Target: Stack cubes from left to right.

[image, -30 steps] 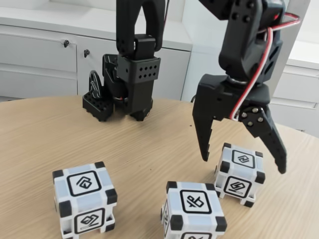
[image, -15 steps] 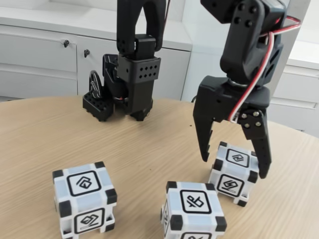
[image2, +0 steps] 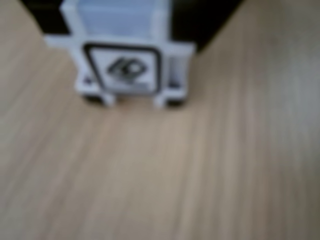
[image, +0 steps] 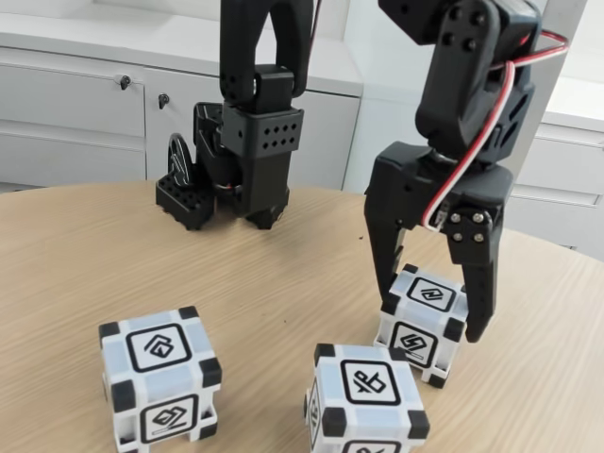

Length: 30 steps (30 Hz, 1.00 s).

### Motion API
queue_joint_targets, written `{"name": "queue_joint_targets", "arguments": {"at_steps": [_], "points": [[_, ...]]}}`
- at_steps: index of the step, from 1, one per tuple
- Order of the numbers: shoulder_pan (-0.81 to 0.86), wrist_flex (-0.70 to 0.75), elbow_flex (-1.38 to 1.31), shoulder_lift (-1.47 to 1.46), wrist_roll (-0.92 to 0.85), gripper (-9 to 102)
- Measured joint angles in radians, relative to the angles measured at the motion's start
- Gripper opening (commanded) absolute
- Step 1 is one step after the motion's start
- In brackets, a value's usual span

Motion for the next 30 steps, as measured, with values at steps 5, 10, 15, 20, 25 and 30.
{"name": "queue_joint_targets", "arguments": {"at_steps": [5, 10, 15, 20, 25, 30], "points": [[0.000, 0.002, 0.000, 0.000, 0.060, 22], [0.000, 0.002, -0.003, 0.000, 0.078, 23], [0.000, 0.014, -0.002, 0.057, 0.080, 23], [0.000, 0.014, -0.002, 0.181, 0.095, 23], [0.003, 0.014, -0.002, 0.304, 0.112, 22], [0.035, 0.015, -0.002, 0.403, 0.150, 21]]}}
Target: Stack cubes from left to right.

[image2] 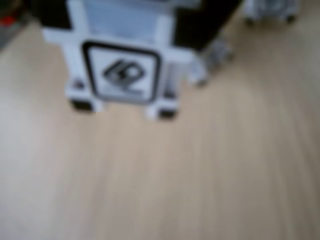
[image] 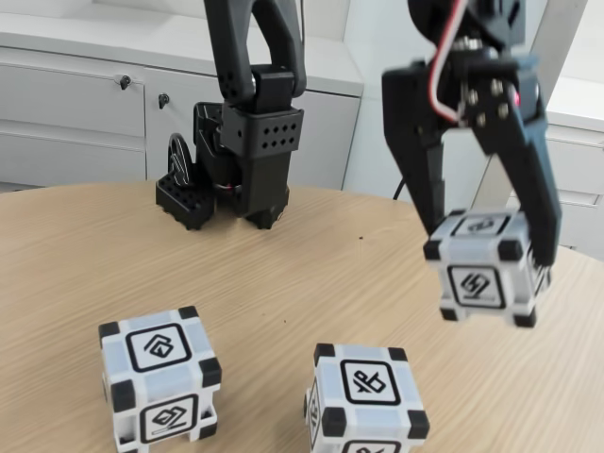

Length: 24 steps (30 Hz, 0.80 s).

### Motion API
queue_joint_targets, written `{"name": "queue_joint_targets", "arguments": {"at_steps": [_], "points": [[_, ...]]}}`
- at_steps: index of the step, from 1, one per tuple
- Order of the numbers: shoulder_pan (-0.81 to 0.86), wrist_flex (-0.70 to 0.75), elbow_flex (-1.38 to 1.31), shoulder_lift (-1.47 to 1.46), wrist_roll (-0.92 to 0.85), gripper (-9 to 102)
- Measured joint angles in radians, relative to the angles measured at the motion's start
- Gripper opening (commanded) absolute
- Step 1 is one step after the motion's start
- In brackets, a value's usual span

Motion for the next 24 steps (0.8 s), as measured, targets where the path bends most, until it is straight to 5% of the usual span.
{"name": "queue_joint_targets", "arguments": {"at_steps": [24], "points": [[0.537, 0.000, 0.002, 0.101, 0.104, 21]]}}
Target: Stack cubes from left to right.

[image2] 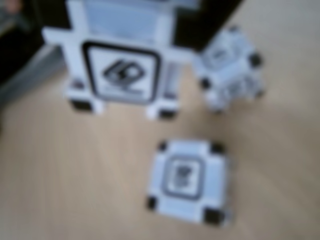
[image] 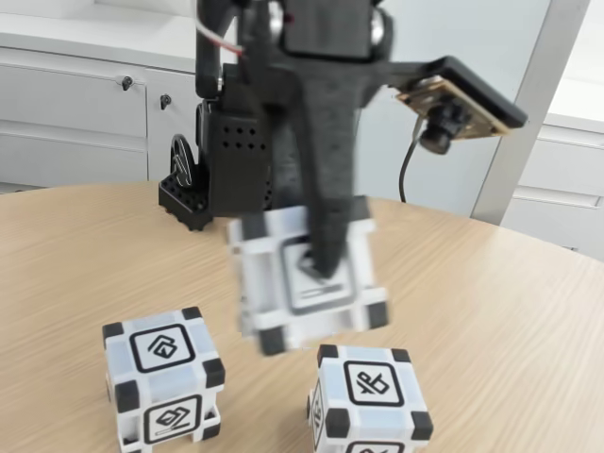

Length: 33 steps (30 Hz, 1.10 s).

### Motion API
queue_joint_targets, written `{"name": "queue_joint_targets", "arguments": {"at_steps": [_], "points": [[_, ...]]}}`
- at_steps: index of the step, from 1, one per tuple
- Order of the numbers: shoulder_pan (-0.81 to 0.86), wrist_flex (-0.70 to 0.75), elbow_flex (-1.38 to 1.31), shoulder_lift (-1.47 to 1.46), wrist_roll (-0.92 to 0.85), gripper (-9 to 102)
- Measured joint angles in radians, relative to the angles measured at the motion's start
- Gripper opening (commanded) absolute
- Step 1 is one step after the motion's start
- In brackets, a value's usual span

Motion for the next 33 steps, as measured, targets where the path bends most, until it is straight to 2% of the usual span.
{"name": "queue_joint_targets", "arguments": {"at_steps": [22, 33], "points": [[0.183, 0.000, 0.000, 0.000, -0.081, 21], [0.193, 0.000, 0.058, 0.002, -0.140, 21]]}}
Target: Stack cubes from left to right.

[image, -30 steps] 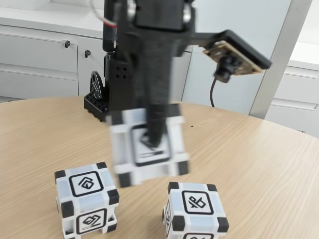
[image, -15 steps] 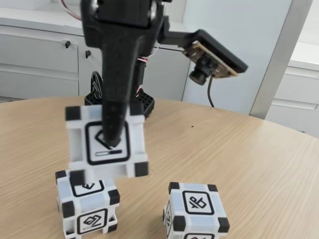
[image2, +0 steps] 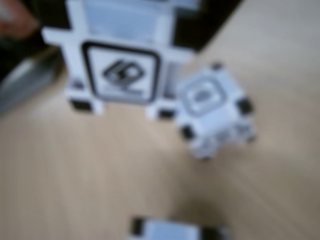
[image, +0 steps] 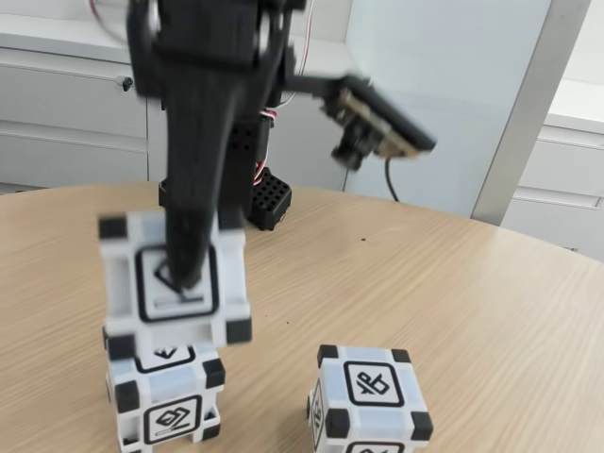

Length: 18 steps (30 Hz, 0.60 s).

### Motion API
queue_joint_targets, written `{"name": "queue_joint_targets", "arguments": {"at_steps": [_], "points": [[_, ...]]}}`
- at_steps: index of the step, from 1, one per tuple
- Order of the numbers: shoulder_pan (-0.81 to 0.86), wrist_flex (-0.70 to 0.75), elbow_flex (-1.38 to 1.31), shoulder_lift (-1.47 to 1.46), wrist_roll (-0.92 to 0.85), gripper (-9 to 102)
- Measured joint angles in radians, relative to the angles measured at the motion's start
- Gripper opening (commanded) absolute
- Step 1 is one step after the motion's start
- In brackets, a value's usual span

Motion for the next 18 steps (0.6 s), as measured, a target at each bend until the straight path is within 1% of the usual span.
{"name": "queue_joint_targets", "arguments": {"at_steps": [10, 18], "points": [[0.000, 0.008, 0.025, 0.000, -0.017, 21], [0.000, 0.153, 0.025, 0.002, -0.077, 22]]}}
